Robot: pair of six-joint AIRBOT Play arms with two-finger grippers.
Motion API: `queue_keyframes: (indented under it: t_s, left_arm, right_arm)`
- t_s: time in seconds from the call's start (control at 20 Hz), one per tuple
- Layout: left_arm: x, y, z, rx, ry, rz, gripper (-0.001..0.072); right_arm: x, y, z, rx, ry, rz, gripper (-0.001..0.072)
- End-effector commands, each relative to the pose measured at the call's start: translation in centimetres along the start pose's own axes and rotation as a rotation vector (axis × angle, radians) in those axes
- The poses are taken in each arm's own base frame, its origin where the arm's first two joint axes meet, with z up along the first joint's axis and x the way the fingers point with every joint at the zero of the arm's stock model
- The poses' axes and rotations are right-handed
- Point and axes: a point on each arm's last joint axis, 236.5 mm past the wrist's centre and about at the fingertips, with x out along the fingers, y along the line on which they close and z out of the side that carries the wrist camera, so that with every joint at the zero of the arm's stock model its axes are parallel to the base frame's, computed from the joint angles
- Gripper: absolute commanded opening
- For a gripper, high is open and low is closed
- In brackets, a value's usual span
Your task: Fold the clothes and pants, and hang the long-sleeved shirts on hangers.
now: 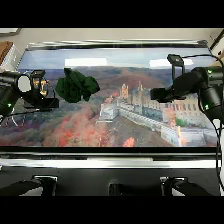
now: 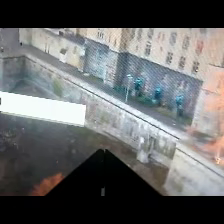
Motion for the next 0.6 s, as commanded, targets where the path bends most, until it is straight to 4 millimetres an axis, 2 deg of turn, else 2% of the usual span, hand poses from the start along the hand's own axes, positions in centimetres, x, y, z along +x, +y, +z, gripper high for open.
queue_keyframes:
  t_s: [0.0, 0.55]
  left_arm:
    - [0.00, 0.04, 0.01, -0.001, 0.000, 0.000, 0.0017]
    - [0.00, 0.04, 0.01, -0.001, 0.000, 0.000, 0.0017]
  right_arm:
    - [0.00, 0.04, 0.03, 0.000, -0.001, 0.001, 0.0034]
    - [0.00, 0.04, 0.03, 0.000, -0.001, 0.001, 0.0034]
